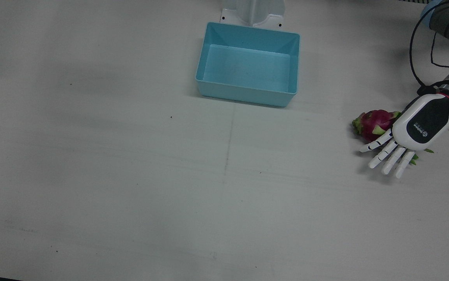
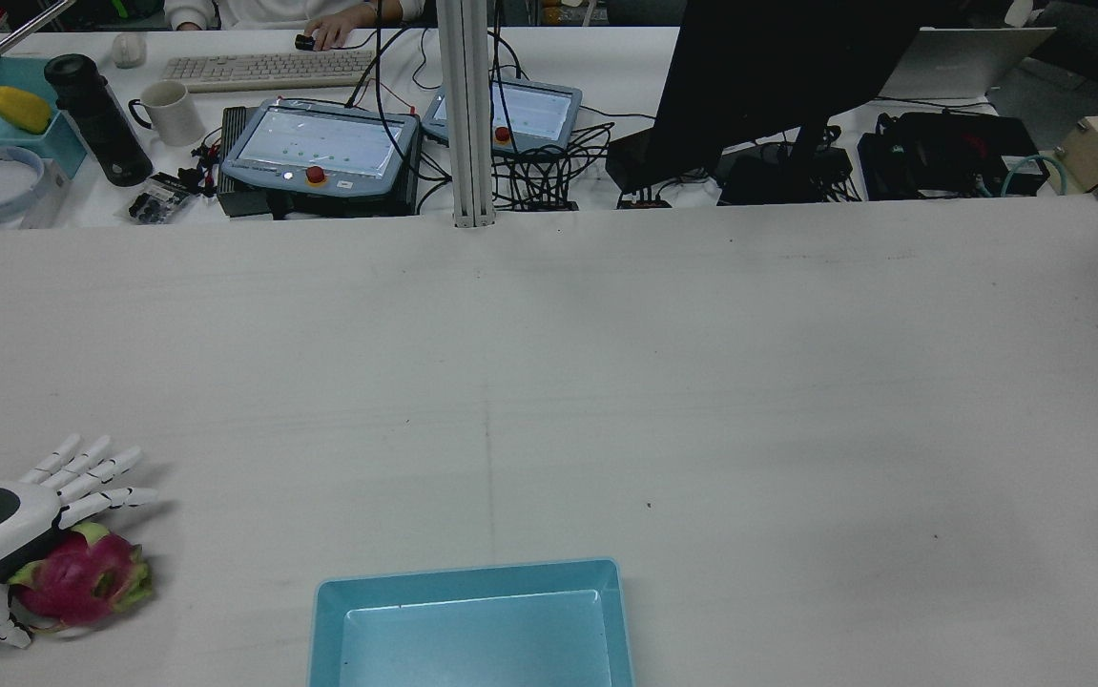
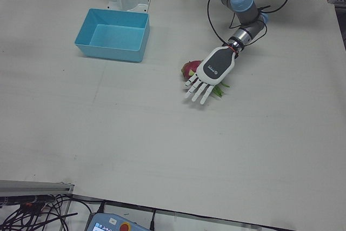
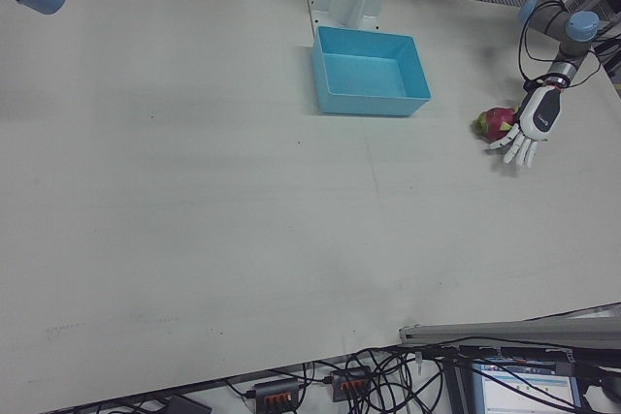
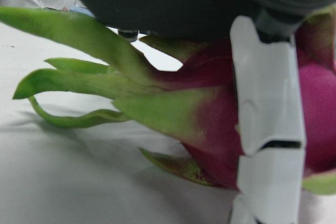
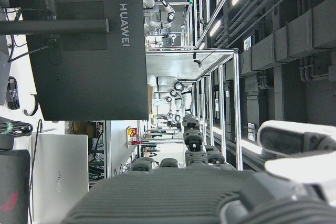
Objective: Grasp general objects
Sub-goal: 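Close the left hand fingers around the dragon fruit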
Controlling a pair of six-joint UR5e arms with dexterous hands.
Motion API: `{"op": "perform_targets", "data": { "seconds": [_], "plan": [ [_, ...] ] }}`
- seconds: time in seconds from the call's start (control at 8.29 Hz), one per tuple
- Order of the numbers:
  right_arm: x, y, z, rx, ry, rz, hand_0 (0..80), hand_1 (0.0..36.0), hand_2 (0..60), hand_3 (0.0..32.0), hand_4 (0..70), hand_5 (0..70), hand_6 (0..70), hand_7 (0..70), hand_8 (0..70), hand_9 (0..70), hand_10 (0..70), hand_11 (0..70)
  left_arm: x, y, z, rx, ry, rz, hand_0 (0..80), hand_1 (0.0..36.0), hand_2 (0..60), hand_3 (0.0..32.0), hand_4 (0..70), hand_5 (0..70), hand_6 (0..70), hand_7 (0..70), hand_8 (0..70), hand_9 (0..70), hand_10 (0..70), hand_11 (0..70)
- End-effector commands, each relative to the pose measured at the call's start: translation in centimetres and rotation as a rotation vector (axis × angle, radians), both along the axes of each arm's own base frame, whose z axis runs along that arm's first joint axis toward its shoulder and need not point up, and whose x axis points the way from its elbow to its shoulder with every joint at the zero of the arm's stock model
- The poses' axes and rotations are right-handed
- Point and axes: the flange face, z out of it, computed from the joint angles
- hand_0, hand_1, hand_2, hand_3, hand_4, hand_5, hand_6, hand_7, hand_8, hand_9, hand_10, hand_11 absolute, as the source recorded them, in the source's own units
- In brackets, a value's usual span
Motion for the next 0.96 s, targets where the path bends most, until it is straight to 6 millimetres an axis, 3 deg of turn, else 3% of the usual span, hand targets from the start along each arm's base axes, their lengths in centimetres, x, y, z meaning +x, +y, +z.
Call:
{"op": "perform_targets", "data": {
  "seconds": [0.0,0.12,0.24,0.36,0.48,0.6,0.72,0.84],
  "plan": [
    [0.0,0.0,0.0,0.000,0.000,-0.001,0.0,0.0,0.0,0.0,0.0,0.0,0.0,0.0,0.0,0.0,0.0,0.0,0.0,0.0,-0.1,-0.012,0.013,0.003,57.5,34.4,51.2,0.0,2.9,70.0,0.0,14.7,0.0,1.5,0.0,0.0],
    [0.0,0.0,-0.1,0.001,0.000,0.001,0.0,0.0,0.0,0.0,0.0,0.0,0.0,0.0,0.0,0.0,0.0,0.0,0.0,0.0,-0.1,-0.015,0.019,0.004,48.3,35.9,60.0,0.0,3.8,70.0,0.5,18.6,0.0,2.3,0.0,0.0],
    [0.0,0.0,-0.1,0.001,0.000,0.001,0.0,0.0,0.0,0.0,0.0,0.0,0.0,0.0,0.0,0.0,0.0,0.0,0.0,-0.1,-0.5,-0.013,0.031,0.003,37.1,36.0,60.0,0.0,1.7,70.0,0.0,17.4,0.0,2.1,0.0,0.0],
    [0.0,-0.1,-0.1,0.003,0.000,0.001,0.0,0.0,0.0,0.0,0.0,0.0,0.0,0.0,0.0,0.0,0.0,0.0,0.0,-0.1,-0.9,-0.015,0.052,0.004,15.0,36.0,60.0,0.0,0.1,70.0,0.0,15.3,0.0,1.6,0.0,0.0],
    [0.0,0.0,-0.1,0.001,0.000,0.001,0.0,0.0,0.0,0.0,0.0,0.0,0.0,0.0,0.0,0.0,0.0,0.0,0.1,-0.2,-1.4,-0.012,0.071,0.004,8.9,36.0,60.0,0.0,0.5,70.0,0.7,16.8,0.0,1.9,0.0,0.0],
    [0.0,0.0,-0.1,0.001,0.000,0.001,0.0,0.0,0.0,0.0,0.0,0.0,0.0,0.0,0.0,0.0,0.0,0.0,0.1,-0.2,-1.7,-0.008,0.078,0.003,19.1,36.0,60.0,0.0,4.9,70.0,11.5,33.1,1.3,5.3,1.6,4.2],
    [0.0,0.0,-0.1,0.003,0.000,0.001,0.0,0.0,0.0,0.0,0.0,0.0,0.0,0.0,0.0,0.0,0.0,0.0,0.1,-0.2,-1.7,-0.009,0.075,0.003,31.5,36.0,60.0,0.0,6.5,70.0,17.0,44.1,4.5,11.4,4.6,9.1],
    [0.0,-0.1,-0.1,0.003,0.000,0.001,0.0,0.0,0.0,0.0,0.0,0.0,0.0,0.0,0.0,0.0,0.0,0.0,0.0,-0.2,-1.6,-0.002,0.061,0.000,37.4,36.0,60.0,0.0,6.7,70.0,17.4,45.7,5.4,12.9,5.5,10.6]
  ]
}}
